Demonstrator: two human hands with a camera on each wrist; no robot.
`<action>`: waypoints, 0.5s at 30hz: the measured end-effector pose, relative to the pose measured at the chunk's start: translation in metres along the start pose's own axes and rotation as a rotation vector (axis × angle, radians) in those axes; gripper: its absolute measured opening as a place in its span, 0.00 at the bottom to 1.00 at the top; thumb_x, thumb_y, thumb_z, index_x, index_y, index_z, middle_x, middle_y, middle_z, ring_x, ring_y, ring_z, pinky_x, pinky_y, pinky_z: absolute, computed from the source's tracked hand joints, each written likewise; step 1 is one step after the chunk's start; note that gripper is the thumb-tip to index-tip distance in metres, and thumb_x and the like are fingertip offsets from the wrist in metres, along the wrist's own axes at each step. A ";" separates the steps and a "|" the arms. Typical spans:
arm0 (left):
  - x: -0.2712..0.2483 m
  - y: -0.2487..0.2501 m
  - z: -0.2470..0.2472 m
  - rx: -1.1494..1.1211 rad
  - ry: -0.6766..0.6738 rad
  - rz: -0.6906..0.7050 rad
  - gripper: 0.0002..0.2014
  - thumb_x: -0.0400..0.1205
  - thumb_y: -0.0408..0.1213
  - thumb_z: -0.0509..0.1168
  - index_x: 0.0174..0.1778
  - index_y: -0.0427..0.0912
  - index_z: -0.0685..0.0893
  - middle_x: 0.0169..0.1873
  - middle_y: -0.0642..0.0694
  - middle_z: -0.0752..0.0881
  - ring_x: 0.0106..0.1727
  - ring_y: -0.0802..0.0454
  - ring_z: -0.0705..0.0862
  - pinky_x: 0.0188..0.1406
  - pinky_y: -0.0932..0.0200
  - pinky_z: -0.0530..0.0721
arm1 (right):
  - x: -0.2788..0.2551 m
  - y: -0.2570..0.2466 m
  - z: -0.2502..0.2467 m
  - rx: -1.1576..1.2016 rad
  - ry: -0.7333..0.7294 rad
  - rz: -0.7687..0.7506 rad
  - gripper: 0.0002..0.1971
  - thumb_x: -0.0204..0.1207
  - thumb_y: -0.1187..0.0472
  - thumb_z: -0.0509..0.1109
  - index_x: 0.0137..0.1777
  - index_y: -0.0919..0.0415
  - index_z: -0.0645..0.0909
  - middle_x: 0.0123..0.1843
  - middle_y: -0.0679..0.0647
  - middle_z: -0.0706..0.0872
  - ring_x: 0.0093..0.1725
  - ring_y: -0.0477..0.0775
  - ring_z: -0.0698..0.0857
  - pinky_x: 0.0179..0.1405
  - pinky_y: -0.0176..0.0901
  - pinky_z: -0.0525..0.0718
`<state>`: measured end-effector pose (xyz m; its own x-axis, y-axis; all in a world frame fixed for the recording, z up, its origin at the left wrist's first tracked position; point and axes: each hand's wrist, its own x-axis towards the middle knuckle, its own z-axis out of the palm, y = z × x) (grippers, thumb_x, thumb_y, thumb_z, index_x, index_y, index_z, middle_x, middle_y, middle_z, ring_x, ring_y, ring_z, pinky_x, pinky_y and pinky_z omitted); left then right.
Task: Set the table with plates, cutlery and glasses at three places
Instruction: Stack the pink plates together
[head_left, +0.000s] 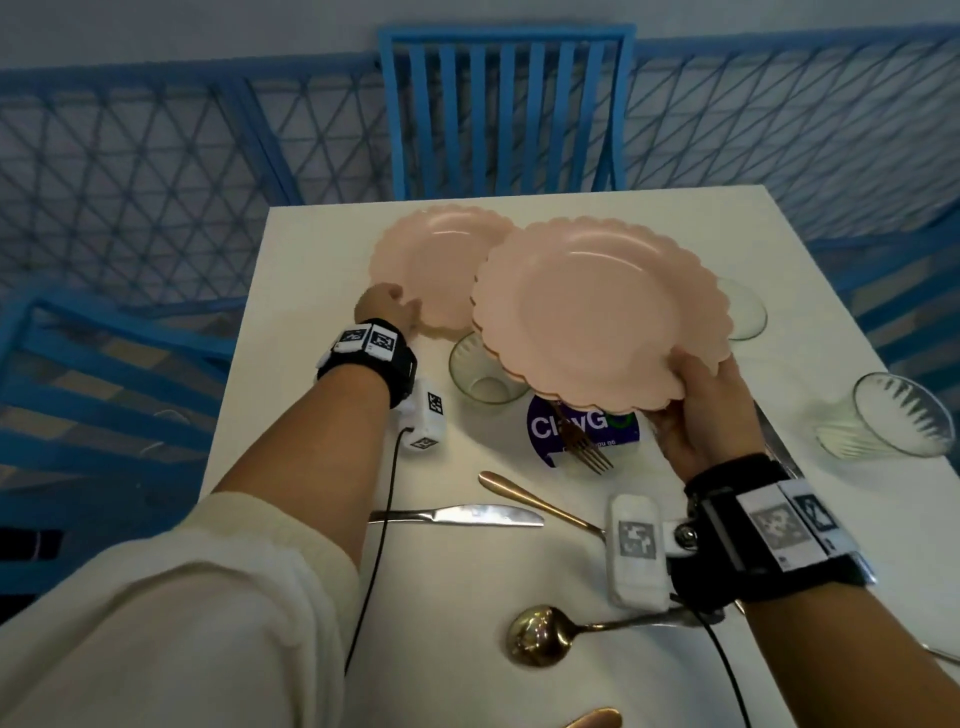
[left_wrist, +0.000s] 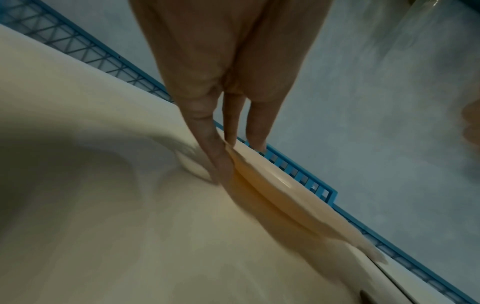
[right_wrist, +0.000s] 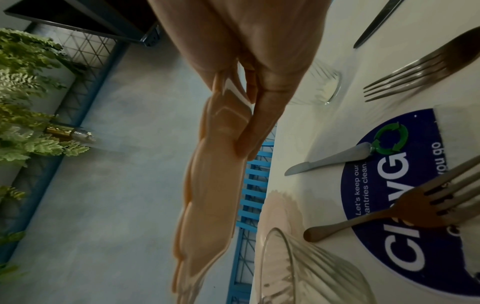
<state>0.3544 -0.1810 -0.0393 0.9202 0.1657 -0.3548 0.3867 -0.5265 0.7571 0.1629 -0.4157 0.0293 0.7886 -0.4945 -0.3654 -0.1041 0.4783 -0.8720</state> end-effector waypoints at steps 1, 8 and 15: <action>0.003 -0.002 -0.002 -0.019 0.041 0.004 0.22 0.79 0.37 0.68 0.69 0.34 0.78 0.66 0.38 0.82 0.65 0.41 0.82 0.69 0.51 0.79 | -0.001 0.000 0.001 -0.001 0.002 0.001 0.18 0.82 0.67 0.56 0.68 0.50 0.69 0.57 0.49 0.82 0.52 0.54 0.83 0.30 0.38 0.88; -0.006 -0.004 -0.043 -0.357 0.248 -0.072 0.22 0.77 0.25 0.66 0.69 0.35 0.74 0.59 0.40 0.81 0.55 0.41 0.85 0.56 0.47 0.87 | -0.019 -0.002 0.006 -0.076 -0.012 -0.037 0.22 0.81 0.67 0.56 0.74 0.54 0.68 0.57 0.49 0.81 0.47 0.49 0.82 0.24 0.32 0.83; -0.070 -0.004 -0.124 -0.609 0.330 0.050 0.20 0.79 0.24 0.63 0.68 0.25 0.73 0.45 0.42 0.81 0.56 0.41 0.85 0.38 0.68 0.87 | -0.050 -0.004 -0.008 -0.068 -0.052 -0.045 0.22 0.82 0.66 0.54 0.76 0.54 0.67 0.60 0.51 0.80 0.49 0.49 0.82 0.28 0.37 0.88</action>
<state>0.2962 -0.0875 0.0505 0.8710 0.4493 -0.1990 0.2199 0.0057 0.9755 0.1189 -0.3989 0.0479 0.8237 -0.4753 -0.3091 -0.1068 0.4053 -0.9079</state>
